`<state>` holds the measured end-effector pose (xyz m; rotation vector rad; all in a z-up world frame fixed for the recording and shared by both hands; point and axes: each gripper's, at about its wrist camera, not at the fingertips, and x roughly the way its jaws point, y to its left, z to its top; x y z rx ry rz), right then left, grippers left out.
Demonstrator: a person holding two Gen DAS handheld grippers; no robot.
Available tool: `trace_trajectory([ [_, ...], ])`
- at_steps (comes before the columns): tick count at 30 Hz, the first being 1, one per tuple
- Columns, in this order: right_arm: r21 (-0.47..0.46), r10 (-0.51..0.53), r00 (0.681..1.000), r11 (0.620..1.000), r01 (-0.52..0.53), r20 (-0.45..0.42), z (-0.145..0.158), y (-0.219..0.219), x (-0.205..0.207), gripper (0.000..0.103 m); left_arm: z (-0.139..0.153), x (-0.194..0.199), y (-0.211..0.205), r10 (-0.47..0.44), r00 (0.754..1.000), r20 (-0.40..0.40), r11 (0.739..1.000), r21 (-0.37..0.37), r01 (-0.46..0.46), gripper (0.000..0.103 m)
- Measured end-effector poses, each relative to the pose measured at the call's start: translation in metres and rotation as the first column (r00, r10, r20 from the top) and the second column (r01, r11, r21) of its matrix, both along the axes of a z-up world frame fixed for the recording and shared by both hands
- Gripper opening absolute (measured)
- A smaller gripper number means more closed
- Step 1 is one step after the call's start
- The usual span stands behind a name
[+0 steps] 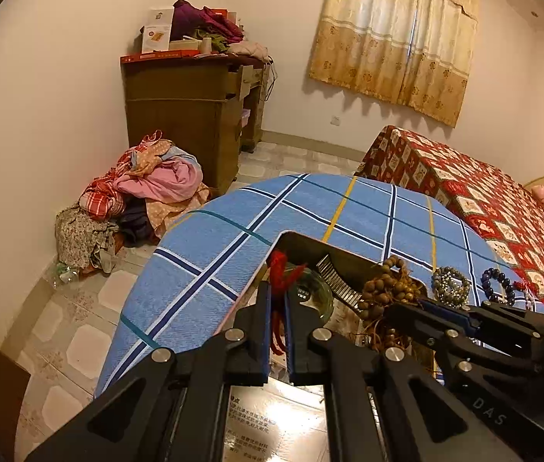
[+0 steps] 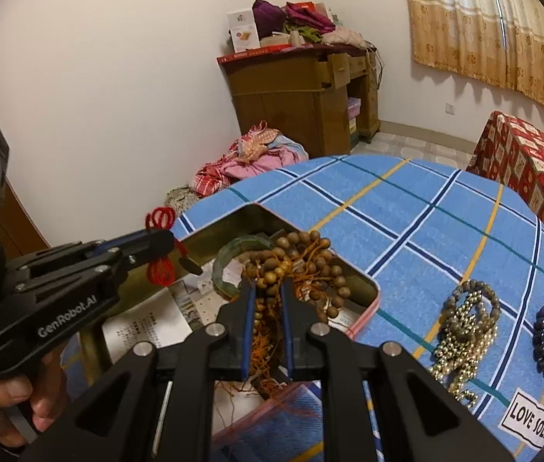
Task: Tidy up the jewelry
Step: 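Carry the red-tasseled necklace into the tin box with left tool while right tool drops the wooden beads there, then move the right tool toward the jade pendant necklace while left tool approaches the silver bangle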
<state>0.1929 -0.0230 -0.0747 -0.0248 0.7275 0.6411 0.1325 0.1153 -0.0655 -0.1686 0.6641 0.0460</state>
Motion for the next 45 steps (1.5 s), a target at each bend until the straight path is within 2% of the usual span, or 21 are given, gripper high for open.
trace_trajectory([
  [4,-0.018,0.003,1.0,1.0,-0.003,-0.006,-0.003,0.003,0.001,0.016,0.0,0.0,-0.003,-0.002,1.0,-0.015,1.0,0.007,0.002,0.008],
  [5,-0.024,-0.003,1.0,1.0,0.003,0.001,-0.003,0.003,-0.001,0.02,0.0,-0.001,-0.003,-0.002,1.0,-0.017,1.0,0.006,0.002,0.011],
  [6,-0.022,-0.005,1.0,1.0,0.005,-0.002,-0.002,0.002,-0.002,0.031,0.0,-0.001,-0.004,-0.004,1.0,-0.018,1.0,0.005,0.004,0.015],
  [7,-0.012,-0.007,1.0,1.0,0.007,-0.004,-0.001,0.001,-0.003,0.039,0.001,-0.002,-0.004,-0.003,1.0,-0.021,1.0,0.005,0.003,0.031],
  [8,-0.005,-0.012,1.0,1.0,0.012,-0.002,0.0,-0.001,-0.004,0.053,0.002,-0.003,-0.003,0.005,1.0,-0.022,1.0,0.008,-0.005,0.054],
  [9,0.002,-0.025,1.0,1.0,0.025,0.008,0.002,-0.005,-0.006,0.057,0.003,-0.006,-0.002,0.021,1.0,-0.015,1.0,0.011,-0.021,0.063],
  [10,-0.001,-0.036,0.999,0.999,0.036,0.012,0.003,-0.008,-0.007,0.057,0.007,-0.011,0.0,0.032,0.999,0.013,0.999,0.007,-0.032,0.07],
  [17,0.02,-0.12,0.993,0.993,0.12,-0.021,0.005,-0.042,-0.014,0.057,0.013,-0.02,-0.009,0.014,1.0,0.016,1.0,-0.009,-0.014,0.07],
  [24,0.006,-0.204,0.978,0.979,0.204,-0.041,0.002,-0.086,-0.029,0.057,0.012,-0.024,-0.051,-0.06,0.998,0.009,0.998,0.0,0.06,0.07],
  [35,-0.028,-0.372,0.927,0.928,0.371,-0.043,-0.01,-0.163,-0.06,0.057,0.003,-0.031,-0.115,-0.175,0.984,-0.026,0.984,0.043,0.176,0.07],
  [45,-0.022,-0.448,0.892,0.894,0.447,-0.07,-0.024,-0.207,-0.072,0.057,-0.014,-0.031,-0.156,-0.248,0.966,-0.079,0.963,0.088,0.254,0.07],
])
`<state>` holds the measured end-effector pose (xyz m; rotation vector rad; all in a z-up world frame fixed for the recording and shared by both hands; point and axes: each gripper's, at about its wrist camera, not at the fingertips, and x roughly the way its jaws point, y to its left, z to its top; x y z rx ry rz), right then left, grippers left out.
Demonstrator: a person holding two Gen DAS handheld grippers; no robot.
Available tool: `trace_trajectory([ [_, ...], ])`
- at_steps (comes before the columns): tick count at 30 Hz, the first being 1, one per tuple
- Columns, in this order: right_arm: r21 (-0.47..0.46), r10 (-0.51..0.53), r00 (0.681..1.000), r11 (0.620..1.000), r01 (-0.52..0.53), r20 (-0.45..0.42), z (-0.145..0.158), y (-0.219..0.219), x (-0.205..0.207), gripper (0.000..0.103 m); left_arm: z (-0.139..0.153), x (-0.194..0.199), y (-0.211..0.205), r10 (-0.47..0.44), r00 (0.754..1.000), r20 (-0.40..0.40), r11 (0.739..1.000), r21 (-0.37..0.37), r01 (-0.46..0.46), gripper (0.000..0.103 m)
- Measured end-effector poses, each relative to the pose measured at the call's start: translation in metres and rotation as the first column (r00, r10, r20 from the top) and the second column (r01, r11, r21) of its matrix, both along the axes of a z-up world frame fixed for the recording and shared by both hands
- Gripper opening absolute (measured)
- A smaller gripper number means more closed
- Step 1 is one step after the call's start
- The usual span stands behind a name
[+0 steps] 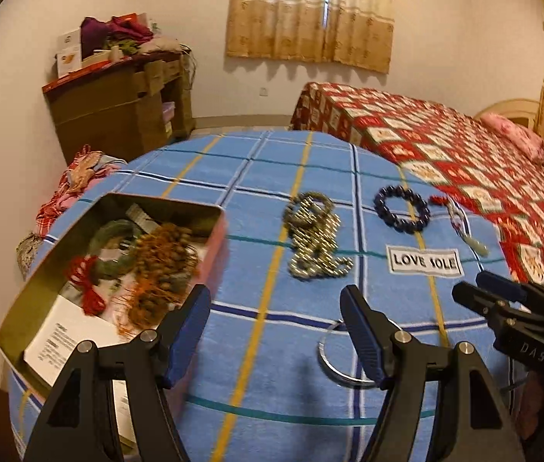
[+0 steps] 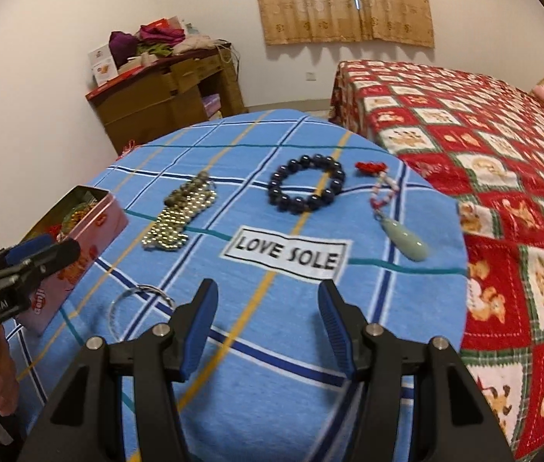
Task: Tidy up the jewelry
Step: 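Move the right tool toward the jade pendant necklace while left tool approaches the silver bangle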
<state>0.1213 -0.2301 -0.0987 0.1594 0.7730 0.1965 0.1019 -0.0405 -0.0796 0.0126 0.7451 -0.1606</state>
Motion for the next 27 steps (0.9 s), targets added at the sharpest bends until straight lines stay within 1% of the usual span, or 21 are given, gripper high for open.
trace_trajectory([
  [2,0.004,-0.004,1.0,1.0,0.004,0.001,-0.002,-0.002,-0.002,0.057,-0.005,0.001,-0.008,-0.014,1.0,-0.013,1.0,0.01,0.014,0.069],
  [3,0.007,-0.005,1.0,1.0,0.005,0.002,-0.003,-0.004,-0.003,0.057,-0.009,0.002,-0.013,-0.022,0.999,-0.03,1.0,0.018,0.022,0.066],
  [5,0.012,-0.005,1.0,1.0,0.005,0.001,-0.004,-0.007,-0.005,0.057,-0.016,0.003,-0.019,-0.037,0.997,-0.06,0.999,0.021,0.038,0.056],
  [9,0.024,-0.015,1.0,1.0,0.015,0.003,-0.007,-0.012,-0.008,0.057,-0.026,0.004,-0.024,-0.053,0.993,-0.104,0.998,0.019,0.056,0.051],
  [12,0.035,-0.023,1.0,0.999,0.023,0.002,-0.009,-0.015,-0.009,0.057,-0.032,0.005,-0.029,-0.076,0.988,-0.137,0.997,0.012,0.079,0.042],
  [15,0.036,-0.023,1.0,0.999,0.023,0.001,-0.01,-0.016,-0.01,0.057,-0.038,0.008,-0.033,-0.095,0.98,-0.176,0.995,0.007,0.097,0.026],
  [16,0.036,-0.023,1.0,0.999,0.023,0.001,-0.01,-0.016,-0.01,0.057,-0.038,0.008,-0.033,-0.095,0.98,-0.175,0.995,0.005,0.098,0.017],
  [17,0.037,-0.024,1.0,0.999,0.024,0.003,-0.01,-0.016,-0.011,0.057,-0.038,0.008,-0.033,-0.099,0.98,-0.175,0.995,-0.001,0.101,0.002],
  [20,0.032,-0.026,1.0,0.999,0.025,0.008,-0.01,-0.018,-0.011,0.057,-0.037,0.008,-0.029,-0.101,0.979,-0.177,0.995,-0.021,0.099,0.003],
  [24,0.017,-0.043,0.999,0.999,0.042,0.023,-0.006,-0.027,-0.007,0.057,-0.031,0.014,-0.025,-0.081,0.986,-0.145,0.997,-0.01,0.08,0.003],
  [27,-0.008,-0.069,0.997,0.998,0.069,0.037,-0.002,-0.036,0.0,0.057,-0.023,0.02,-0.018,-0.063,0.991,-0.119,0.998,-0.025,0.06,0.003],
])
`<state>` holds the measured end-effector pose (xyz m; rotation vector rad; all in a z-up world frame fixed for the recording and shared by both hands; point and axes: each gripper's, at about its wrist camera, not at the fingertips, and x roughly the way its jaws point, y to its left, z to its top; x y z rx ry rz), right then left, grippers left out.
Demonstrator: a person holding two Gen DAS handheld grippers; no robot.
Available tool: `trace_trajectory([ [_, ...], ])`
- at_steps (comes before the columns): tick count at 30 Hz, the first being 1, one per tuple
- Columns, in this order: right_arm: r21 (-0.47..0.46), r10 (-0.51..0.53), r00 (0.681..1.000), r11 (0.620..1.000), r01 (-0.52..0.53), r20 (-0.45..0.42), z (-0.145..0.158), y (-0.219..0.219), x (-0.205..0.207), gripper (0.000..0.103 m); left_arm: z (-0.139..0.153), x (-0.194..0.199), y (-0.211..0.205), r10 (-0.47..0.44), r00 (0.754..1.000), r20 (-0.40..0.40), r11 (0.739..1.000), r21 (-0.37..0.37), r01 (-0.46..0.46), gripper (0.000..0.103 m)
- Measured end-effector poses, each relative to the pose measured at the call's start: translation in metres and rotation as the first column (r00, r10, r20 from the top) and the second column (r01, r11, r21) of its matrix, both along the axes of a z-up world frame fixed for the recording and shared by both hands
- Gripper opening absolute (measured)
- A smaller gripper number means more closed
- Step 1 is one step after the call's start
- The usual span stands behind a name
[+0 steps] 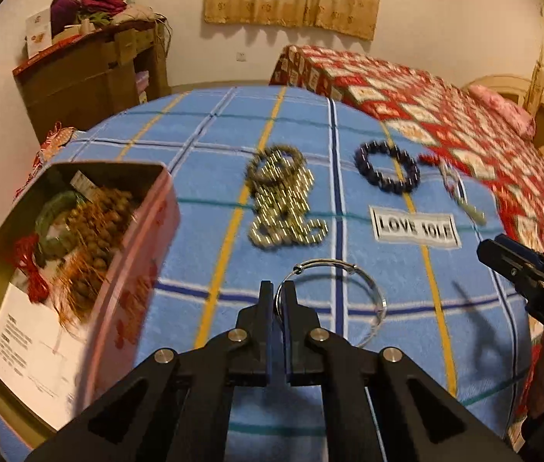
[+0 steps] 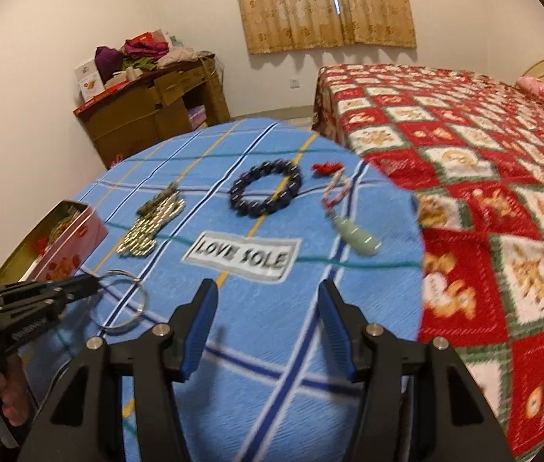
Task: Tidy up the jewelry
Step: 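Move the right tool toward the jade pendant necklace while left tool approaches the silver bangle, then grasp the silver bangle with the left tool while right tool grasps the jade pendant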
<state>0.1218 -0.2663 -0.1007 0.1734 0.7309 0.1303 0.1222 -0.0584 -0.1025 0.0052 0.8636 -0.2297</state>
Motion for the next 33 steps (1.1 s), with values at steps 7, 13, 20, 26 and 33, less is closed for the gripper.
trace_trajectory([
  [7,-0.088,-0.046,0.999,0.995,0.045,-0.014,-0.002,-0.022,0.032,0.057,0.001,0.013,0.004,0.027,0.999,0.041,0.999,0.023,-0.028,0.003],
  [13,-0.149,-0.024,0.996,0.989,0.011,-0.081,-0.012,-0.021,0.048,0.04,-0.001,0.016,0.007,0.022,0.999,0.042,1.0,-0.006,-0.022,0.002],
  [20,-0.16,0.026,0.995,0.986,-0.041,-0.095,-0.012,-0.009,0.042,0.028,-0.003,0.016,0.005,0.013,0.999,0.04,1.0,-0.012,-0.013,0.002],
  [26,-0.191,0.02,0.995,0.981,-0.038,-0.093,-0.014,-0.003,0.054,0.028,-0.003,0.015,0.005,0.008,0.999,0.044,1.0,-0.02,-0.007,0.002],
  [33,-0.098,0.068,0.993,0.992,-0.078,-0.1,-0.009,0.001,0.042,0.019,-0.001,0.014,0.007,0.005,0.999,0.05,1.0,-0.03,-0.003,0.002],
])
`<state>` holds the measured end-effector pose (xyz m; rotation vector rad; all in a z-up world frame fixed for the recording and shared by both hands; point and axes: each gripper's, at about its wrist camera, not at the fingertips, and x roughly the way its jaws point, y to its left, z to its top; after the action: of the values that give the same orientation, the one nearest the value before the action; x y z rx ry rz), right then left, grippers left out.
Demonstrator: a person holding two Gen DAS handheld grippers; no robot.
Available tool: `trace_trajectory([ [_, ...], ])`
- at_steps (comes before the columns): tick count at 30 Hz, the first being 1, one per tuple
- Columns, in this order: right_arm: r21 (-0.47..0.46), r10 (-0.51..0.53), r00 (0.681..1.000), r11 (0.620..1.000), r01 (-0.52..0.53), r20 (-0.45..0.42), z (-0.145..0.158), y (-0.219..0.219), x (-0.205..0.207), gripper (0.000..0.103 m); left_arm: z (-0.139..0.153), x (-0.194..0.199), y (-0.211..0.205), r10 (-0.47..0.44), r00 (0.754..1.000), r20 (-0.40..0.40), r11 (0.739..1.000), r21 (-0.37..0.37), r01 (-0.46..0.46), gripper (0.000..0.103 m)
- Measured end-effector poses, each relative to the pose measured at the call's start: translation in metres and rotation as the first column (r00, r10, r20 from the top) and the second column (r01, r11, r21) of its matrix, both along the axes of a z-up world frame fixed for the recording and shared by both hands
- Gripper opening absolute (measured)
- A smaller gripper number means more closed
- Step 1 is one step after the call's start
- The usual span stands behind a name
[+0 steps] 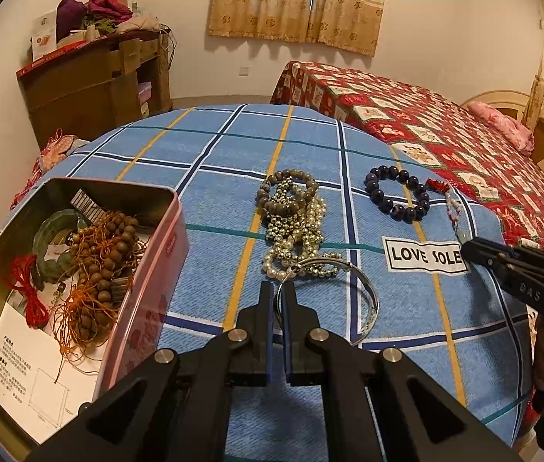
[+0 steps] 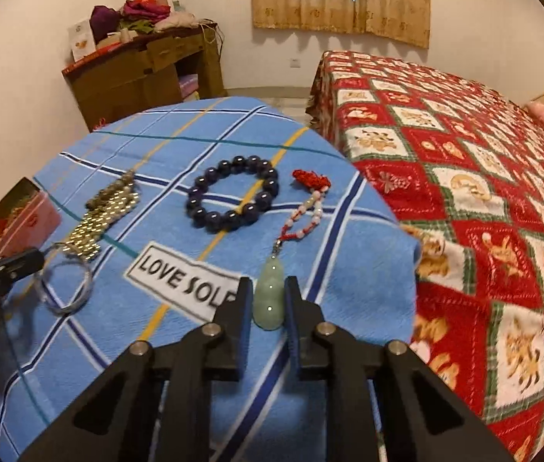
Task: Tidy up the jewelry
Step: 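Grasp the silver bangle with the left tool while right tool grasps the jade pendant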
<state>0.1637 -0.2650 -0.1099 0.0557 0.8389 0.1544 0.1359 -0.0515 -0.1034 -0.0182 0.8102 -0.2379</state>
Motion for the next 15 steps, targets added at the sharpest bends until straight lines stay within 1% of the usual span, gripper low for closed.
trace_trajectory([
  [3,0.044,0.016,1.0,0.999,-0.016,0.007,0.004,0.005,-0.009,0.019,0.003,-0.003,0.001,0.002,1.0,0.014,1.0,0.001,-0.002,0.003],
  [6,0.069,0.039,0.999,0.997,-0.041,0.027,0.012,0.014,-0.02,0.019,0.008,-0.008,0.002,0.008,0.999,0.033,1.0,0.005,-0.009,0.003],
  [9,0.087,0.065,0.997,0.994,-0.069,0.048,0.022,0.022,-0.028,0.019,0.013,-0.013,0.004,0.01,0.999,0.043,1.0,-0.006,-0.009,0.003],
  [15,0.13,0.105,0.991,0.985,-0.116,0.086,0.041,0.035,-0.039,0.019,0.032,-0.023,0.009,0.015,0.996,0.09,1.0,-0.022,-0.013,0.003],
])
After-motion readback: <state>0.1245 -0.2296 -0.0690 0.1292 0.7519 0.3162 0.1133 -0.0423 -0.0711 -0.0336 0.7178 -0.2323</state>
